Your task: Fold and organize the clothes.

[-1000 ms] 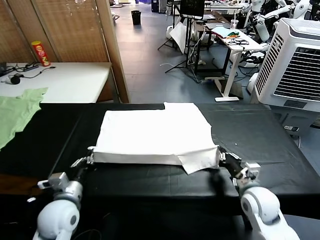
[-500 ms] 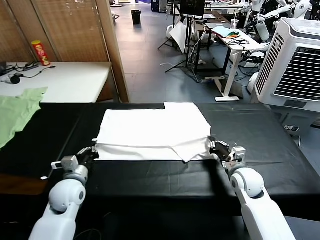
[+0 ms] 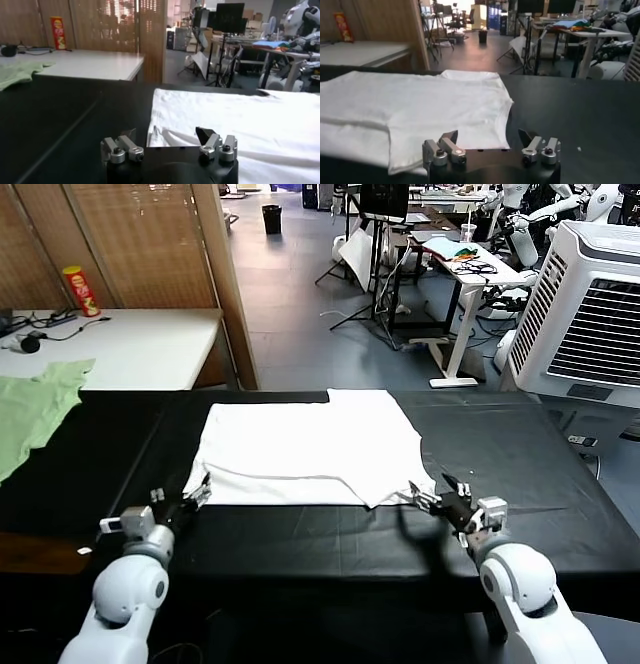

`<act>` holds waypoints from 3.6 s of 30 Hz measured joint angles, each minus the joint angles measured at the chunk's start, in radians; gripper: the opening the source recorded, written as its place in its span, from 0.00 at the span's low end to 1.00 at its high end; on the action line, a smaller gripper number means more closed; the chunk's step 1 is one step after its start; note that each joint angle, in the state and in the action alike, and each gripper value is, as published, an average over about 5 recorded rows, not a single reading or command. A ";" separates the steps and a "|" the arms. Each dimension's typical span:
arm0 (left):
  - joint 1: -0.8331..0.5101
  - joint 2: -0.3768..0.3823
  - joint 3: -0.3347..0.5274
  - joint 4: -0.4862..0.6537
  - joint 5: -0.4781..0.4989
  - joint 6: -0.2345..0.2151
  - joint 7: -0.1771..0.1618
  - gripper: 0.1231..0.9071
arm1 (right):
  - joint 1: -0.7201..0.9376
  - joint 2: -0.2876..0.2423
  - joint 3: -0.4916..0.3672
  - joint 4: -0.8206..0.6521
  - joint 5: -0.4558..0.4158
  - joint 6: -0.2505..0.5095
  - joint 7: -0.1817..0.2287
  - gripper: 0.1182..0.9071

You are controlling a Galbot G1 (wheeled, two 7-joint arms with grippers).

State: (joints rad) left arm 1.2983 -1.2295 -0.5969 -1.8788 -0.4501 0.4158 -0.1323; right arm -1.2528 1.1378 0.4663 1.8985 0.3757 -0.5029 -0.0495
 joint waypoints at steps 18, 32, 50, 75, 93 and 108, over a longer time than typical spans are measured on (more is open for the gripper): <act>0.024 0.012 -0.008 0.036 -0.022 0.023 0.009 0.01 | -0.068 -0.004 0.036 0.081 0.042 -0.079 0.096 0.01; 0.241 0.097 -0.045 -0.174 -0.011 0.047 -0.038 0.01 | -0.340 0.004 0.142 0.318 0.054 -0.167 0.138 0.01; 0.477 0.122 -0.127 -0.331 -0.026 0.089 -0.048 0.47 | -0.464 -0.014 0.193 0.427 0.035 -0.205 0.097 0.69; -0.111 0.276 -0.015 -0.052 -0.214 0.217 -0.051 0.86 | 0.483 -0.098 -0.191 -0.268 0.256 0.009 0.221 0.86; -0.647 0.215 0.292 0.526 -0.292 0.257 -0.011 0.86 | 0.891 0.091 -0.471 -0.867 0.215 0.004 0.102 0.86; -0.673 0.192 0.314 0.599 -0.255 0.262 0.033 0.53 | 0.915 0.183 -0.438 -0.986 0.152 -0.030 0.065 0.64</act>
State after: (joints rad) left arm 0.6253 -1.0378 -0.2830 -1.2802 -0.7054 0.6781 -0.0990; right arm -0.3376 1.3212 0.0282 0.9126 0.5276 -0.5328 0.0153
